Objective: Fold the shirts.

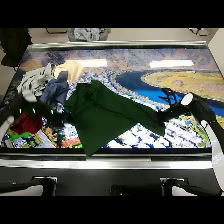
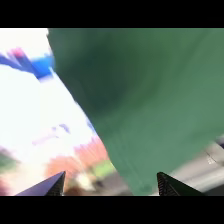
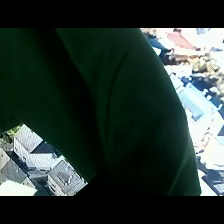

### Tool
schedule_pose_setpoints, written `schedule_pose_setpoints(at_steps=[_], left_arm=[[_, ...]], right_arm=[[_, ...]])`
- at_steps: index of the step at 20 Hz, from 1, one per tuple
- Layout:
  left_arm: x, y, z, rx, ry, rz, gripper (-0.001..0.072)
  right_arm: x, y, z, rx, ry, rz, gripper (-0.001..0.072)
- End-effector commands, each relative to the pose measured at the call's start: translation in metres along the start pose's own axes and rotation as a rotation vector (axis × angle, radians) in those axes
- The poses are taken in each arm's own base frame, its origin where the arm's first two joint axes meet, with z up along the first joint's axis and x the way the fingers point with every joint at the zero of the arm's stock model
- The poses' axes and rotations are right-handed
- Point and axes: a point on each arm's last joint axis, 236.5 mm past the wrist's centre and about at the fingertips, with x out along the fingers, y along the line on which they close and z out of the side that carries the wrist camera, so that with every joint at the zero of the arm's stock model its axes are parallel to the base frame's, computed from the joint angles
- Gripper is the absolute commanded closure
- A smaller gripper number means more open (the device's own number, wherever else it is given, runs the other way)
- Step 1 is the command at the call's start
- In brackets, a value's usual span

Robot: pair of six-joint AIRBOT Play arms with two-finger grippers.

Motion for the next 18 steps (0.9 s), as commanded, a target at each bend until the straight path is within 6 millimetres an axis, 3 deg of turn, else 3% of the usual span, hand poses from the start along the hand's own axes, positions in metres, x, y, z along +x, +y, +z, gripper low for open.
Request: schedule_pose_setpoints(at_steps=[1,5,8,9,11,12,13,15,16,17,18], left_arm=[[0.062,-0.006,-0.056,-0.137,-0.023,-0.127,0.0030],[0.105,-0.025,-0.079,-0.130,0.001,-0.133,0.0034],[0.118,-0.050,-0.071,-0.106,-0.054,-0.155,0.0046],[0.119,-0.052,-0.067,-0.132,-0.076,-0.154,0.0114],[0.119,-0.050,-0.057,-0.163,-0.114,-0.150,0.0441],[0.114,-0.051,-0.052,-0.155,-0.128,-0.155,0.0645],[0.106,-0.056,-0.045,-0.108,-0.146,-0.166,0.0685],[0.066,-0.082,-0.022,0.052,-0.235,-0.212,0.0687],[0.028,-0.103,-0.005,0.170,-0.328,-0.240,0.0687],[-0.023,-0.127,0.010,0.279,-0.452,-0.260,0.0687],[-0.081,-0.149,0.022,0.353,-0.594,-0.264,0.0687]], right_arm=[[0.000,0.002,-0.013,-0.025,0.056,0.008,0.0671],[0.000,0.003,-0.018,-0.025,0.075,0.016,0.0671],[0.000,0.005,-0.020,-0.025,0.086,0.021,0.0671],[-0.001,0.005,-0.022,-0.024,0.091,0.023,0.0671],[-0.001,0.007,-0.024,-0.025,0.103,0.028,0.0671],[-0.004,0.007,-0.024,-0.028,0.097,0.027,0.0670],[-0.011,0.008,-0.020,-0.041,0.075,0.022,0.0670],[-0.042,0.011,0.005,-0.092,-0.044,-0.015,0.0671],[-0.070,0.013,0.025,-0.122,-0.132,-0.049,0.0671],[-0.108,0.015,0.048,-0.158,-0.248,-0.103,0.0671],[-0.163,0.017,0.075,-0.197,-0.399,-0.181,0.0672]])
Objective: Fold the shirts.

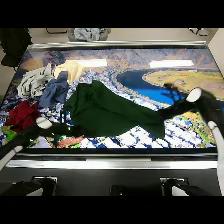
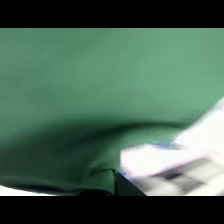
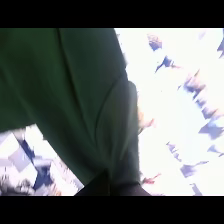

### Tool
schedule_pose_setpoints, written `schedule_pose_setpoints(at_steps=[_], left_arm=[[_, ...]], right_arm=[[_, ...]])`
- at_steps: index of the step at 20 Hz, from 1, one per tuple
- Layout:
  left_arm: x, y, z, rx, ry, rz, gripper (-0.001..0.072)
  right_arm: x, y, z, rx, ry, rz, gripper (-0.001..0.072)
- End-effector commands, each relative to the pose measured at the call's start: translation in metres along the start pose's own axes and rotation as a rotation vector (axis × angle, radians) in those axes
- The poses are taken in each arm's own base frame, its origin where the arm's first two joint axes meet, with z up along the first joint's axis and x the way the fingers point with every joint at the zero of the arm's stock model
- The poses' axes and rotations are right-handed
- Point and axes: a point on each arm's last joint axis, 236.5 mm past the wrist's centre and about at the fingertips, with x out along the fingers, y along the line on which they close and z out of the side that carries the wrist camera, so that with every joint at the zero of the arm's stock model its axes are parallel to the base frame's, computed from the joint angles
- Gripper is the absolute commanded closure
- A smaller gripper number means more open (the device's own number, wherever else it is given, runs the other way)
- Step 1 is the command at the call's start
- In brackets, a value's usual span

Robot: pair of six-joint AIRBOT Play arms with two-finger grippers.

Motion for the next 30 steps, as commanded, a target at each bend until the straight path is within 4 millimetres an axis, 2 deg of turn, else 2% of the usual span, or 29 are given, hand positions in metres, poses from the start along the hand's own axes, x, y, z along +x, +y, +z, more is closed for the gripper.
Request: schedule_pose_setpoints(at_steps=[1,2,3,4,5,6,7,8,10,12,14,16,17,19,21,23,26,28,30], left_arm=[[-0.138,-0.102,0.094,0.335,-0.401,-0.076,0.0687],[-0.205,-0.141,0.113,0.414,-0.571,-0.093,0.0687],[-0.275,-0.179,0.122,0.478,-0.743,-0.105,0.0687],[-0.349,-0.217,0.117,0.545,-0.915,-0.110,0.0687],[-0.412,-0.252,0.100,0.609,-1.066,-0.109,0.0687],[-0.456,-0.279,0.080,0.661,-1.174,-0.109,0.0687],[-0.486,-0.303,0.058,0.703,-1.250,-0.123,0.0687],[-0.502,-0.321,0.040,0.736,-1.290,-0.146,0.0687],[-0.516,-0.336,0.021,0.750,-1.323,-0.178,0.0687],[-0.512,-0.335,0.019,0.754,-1.303,-0.171,0.0687],[-0.490,-0.320,0.030,0.736,-1.211,-0.134,0.0687],[-0.459,-0.297,0.045,0.695,-1.091,-0.097,0.0687],[-0.441,-0.282,0.056,0.661,-1.031,-0.084,0.0686],[-0.405,-0.245,0.083,0.565,-0.932,-0.067,0.0687],[-0.356,-0.189,0.113,0.440,-0.816,-0.022,0.0686],[-0.298,-0.119,0.137,0.319,-0.697,0.045,0.0686],[-0.213,-0.015,0.168,0.122,-0.602,0.109,0.0685],[-0.162,0.047,0.180,-0.009,-0.536,0.146,0.0684],[-0.125,0.082,0.182,-0.085,-0.453,0.156,0.0683]], right_arm=[[-0.146,-0.010,0.088,-0.112,-0.416,-0.241,0.0672],[-0.216,-0.013,0.106,-0.123,-0.568,-0.358,0.0672],[-0.291,-0.014,0.112,-0.125,-0.715,-0.482,0.0672],[-0.371,-0.009,0.103,-0.125,-0.854,-0.612,0.0672],[-0.435,0.000,0.084,-0.117,-0.962,-0.707,0.0673],[-0.488,0.016,0.058,-0.109,-1.063,-0.760,0.0673],[-0.524,0.034,0.034,-0.106,-1.145,-0.777,0.0673],[-0.546,0.047,0.014,-0.097,-1.204,-0.777,0.0673],[-0.568,0.063,-0.020,-0.079,-1.266,-0.779,0.0673],[-0.575,0.066,-0.038,-0.069,-1.274,-0.800,0.0673],[-0.570,0.062,-0.043,-0.055,-1.242,-0.810,0.0673],[-0.551,0.053,-0.037,-0.044,-1.163,-0.796,0.0673],[-0.534,0.044,-0.029,-0.056,-1.088,-0.795,0.0673],[-0.484,0.020,-0.008,-0.069,-0.884,-0.778,0.0673],[-0.414,-0.010,0.016,-0.059,-0.632,-0.719,0.0673],[-0.331,-0.040,0.046,-0.047,-0.409,-0.639,0.0672],[-0.188,-0.085,0.094,-0.008,-0.198,-0.519,0.0672],[-0.095,-0.098,0.123,0.070,-0.164,-0.401,0.0670],[-0.018,-0.086,0.142,0.136,-0.158,-0.230,0.0670]])
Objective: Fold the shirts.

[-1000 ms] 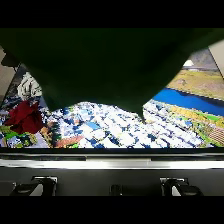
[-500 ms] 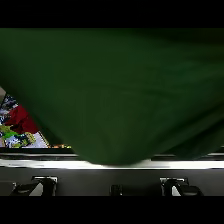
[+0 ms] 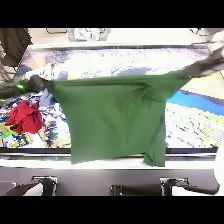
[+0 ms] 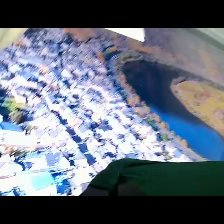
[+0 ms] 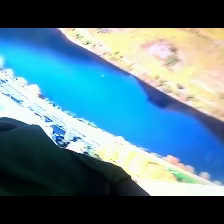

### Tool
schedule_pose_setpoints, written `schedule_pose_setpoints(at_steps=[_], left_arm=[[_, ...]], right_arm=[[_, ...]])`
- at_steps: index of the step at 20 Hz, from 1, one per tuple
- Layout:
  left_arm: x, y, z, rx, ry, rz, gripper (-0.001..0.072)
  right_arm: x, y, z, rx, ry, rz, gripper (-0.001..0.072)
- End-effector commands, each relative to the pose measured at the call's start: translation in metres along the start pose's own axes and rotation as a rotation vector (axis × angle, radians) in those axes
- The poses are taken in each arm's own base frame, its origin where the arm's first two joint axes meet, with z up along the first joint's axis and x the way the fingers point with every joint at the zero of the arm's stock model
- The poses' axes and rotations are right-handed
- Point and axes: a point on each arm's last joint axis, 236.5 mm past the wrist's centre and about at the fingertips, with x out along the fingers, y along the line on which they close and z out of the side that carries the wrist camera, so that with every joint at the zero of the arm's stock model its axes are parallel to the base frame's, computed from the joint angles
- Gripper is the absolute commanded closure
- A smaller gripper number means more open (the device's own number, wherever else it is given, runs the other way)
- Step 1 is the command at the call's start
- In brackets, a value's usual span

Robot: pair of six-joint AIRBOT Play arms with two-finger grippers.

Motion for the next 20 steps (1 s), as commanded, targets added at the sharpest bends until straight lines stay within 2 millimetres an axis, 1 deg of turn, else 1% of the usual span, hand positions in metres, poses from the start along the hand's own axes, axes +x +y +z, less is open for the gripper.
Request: schedule_pose_setpoints(at_steps=[1,2,4,5,6,7,8,9,10,11,12,13,14,15,16,17,18,19,20], left_arm=[[0.072,0.072,-0.044,-0.139,0.134,0.081,0.0683],[0.082,0.081,-0.053,-0.162,0.164,0.088,0.0683],[0.094,0.091,-0.067,-0.187,0.212,0.096,0.0683],[0.097,0.094,-0.073,-0.196,0.232,0.098,0.0683],[0.098,0.095,-0.076,-0.199,0.244,0.097,0.0683],[0.097,0.094,-0.076,-0.200,0.249,0.094,0.0647],[0.092,0.091,-0.076,-0.199,0.270,0.081,0.0488],[0.083,0.086,-0.075,-0.201,0.309,0.059,0.0246],[0.067,0.081,-0.077,-0.202,0.371,0.032,0.0119],[0.049,0.082,-0.083,-0.190,0.439,0.024,0.0115],[0.027,0.093,-0.094,-0.175,0.515,0.057,0.0115],[0.006,0.109,-0.111,-0.171,0.588,0.118,0.0116],[-0.014,0.125,-0.132,-0.176,0.657,0.195,0.0116],[-0.026,0.135,-0.155,-0.190,0.700,0.246,0.0116],[-0.033,0.136,-0.183,-0.214,0.736,0.254,0.0117],[-0.034,0.133,-0.210,-0.247,0.751,0.242,0.0117],[-0.031,0.128,-0.239,-0.250,0.766,0.201,0.0116],[-0.030,0.122,-0.262,-0.274,0.788,0.168,0.0116],[-0.028,0.115,-0.282,-0.306,0.804,0.131,0.0116]], right_arm=[[0.129,0.076,-0.005,0.157,0.095,0.277,0.0670],[0.143,0.098,-0.009,0.195,0.125,0.360,0.0671],[0.163,0.123,-0.018,0.242,0.169,0.453,0.0671],[0.168,0.127,-0.021,0.250,0.185,0.469,0.0671],[0.171,0.127,-0.022,0.252,0.187,0.468,0.0671],[0.172,0.124,-0.017,0.237,0.159,0.456,0.0668],[0.165,0.118,-0.010,0.212,0.132,0.463,0.0584],[0.152,0.106,-0.006,0.160,0.109,0.468,0.0377],[0.135,0.088,-0.002,0.079,0.083,0.459,0.0118],[0.119,0.066,-0.007,0.008,0.082,0.437,0.0000],[0.107,0.037,-0.023,-0.036,0.120,0.396,0.0006],[0.096,0.009,-0.050,-0.034,0.207,0.359,0.0045],[0.087,-0.011,-0.082,-0.015,0.320,0.346,0.0120],[0.081,-0.028,-0.111,0.009,0.419,0.339,0.0196],[0.079,-0.036,-0.130,0.052,0.469,0.358,0.0215],[0.078,-0.038,-0.143,0.082,0.501,0.387,0.0215],[0.077,-0.037,-0.154,0.102,0.534,0.414,0.0215],[0.077,-0.033,-0.162,0.106,0.563,0.431,0.0216],[0.077,-0.028,-0.167,0.106,0.583,0.448,0.0216]])
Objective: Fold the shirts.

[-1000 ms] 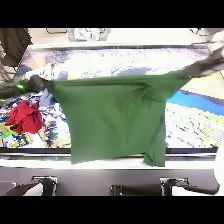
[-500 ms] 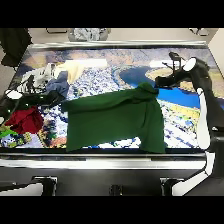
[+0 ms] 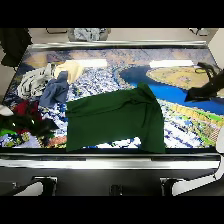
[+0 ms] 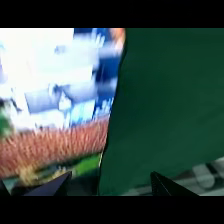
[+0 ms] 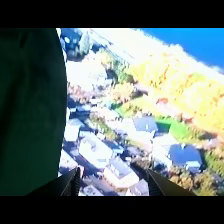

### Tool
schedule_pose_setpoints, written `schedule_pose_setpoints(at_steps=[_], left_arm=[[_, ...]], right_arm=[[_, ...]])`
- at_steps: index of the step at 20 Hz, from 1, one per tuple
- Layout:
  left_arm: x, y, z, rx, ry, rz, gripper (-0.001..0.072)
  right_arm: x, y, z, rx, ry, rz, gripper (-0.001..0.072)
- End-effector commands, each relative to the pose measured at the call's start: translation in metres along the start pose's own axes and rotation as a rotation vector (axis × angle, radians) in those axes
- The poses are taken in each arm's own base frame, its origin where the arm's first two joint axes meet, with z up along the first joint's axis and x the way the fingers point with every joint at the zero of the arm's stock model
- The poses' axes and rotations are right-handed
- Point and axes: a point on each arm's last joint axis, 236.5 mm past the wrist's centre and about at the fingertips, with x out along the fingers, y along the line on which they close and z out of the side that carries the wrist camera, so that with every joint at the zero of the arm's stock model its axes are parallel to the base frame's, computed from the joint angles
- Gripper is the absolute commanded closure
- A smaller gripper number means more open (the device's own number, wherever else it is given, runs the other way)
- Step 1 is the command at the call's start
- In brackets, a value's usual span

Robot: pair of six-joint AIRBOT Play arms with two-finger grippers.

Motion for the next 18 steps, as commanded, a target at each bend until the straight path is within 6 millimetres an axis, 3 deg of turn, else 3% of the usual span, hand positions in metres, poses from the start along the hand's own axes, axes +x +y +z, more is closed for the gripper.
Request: schedule_pose_setpoints(at_steps=[1,4,9,10,11,12,13,14,15,16,18], left_arm=[[0.045,0.000,-0.062,-0.035,0.100,-0.088,0.0117],[0.065,-0.004,-0.070,-0.031,0.098,-0.095,0.0117],[0.081,-0.007,-0.067,-0.012,0.097,-0.058,0.0118],[0.083,-0.007,-0.065,-0.024,0.088,-0.052,0.0167],[0.084,-0.006,-0.061,-0.034,0.074,-0.046,0.0307],[0.084,-0.005,-0.058,-0.045,0.062,-0.043,0.0323],[0.084,-0.004,-0.056,-0.059,0.054,-0.040,0.0389],[0.084,-0.004,-0.056,-0.058,0.052,-0.039,0.0546],[0.084,-0.005,-0.056,-0.058,0.051,-0.039,0.0647],[0.083,-0.005,-0.055,-0.055,0.049,-0.040,0.0684],[0.083,-0.005,-0.055,-0.052,0.049,-0.040,0.0684]], right_arm=[[0.006,0.000,-0.039,0.026,0.129,0.063,0.0216],[0.007,0.004,-0.036,0.008,0.128,0.061,0.0215],[0.016,0.004,-0.034,0.000,0.121,0.068,0.0204],[0.024,0.007,-0.037,0.004,0.130,0.085,0.0187],[0.034,0.011,-0.039,0.003,0.136,0.115,0.0155],[0.043,0.018,-0.040,-0.006,0.132,0.152,0.0155],[0.052,0.026,-0.038,-0.010,0.118,0.194,0.0155],[0.060,0.033,-0.036,-0.012,0.102,0.227,0.0155],[0.067,0.037,-0.034,-0.003,0.088,0.247,0.0156],[0.075,0.040,-0.033,0.009,0.075,0.265,0.0158],[0.091,0.047,-0.032,0.005,0.068,0.281,0.0166]])
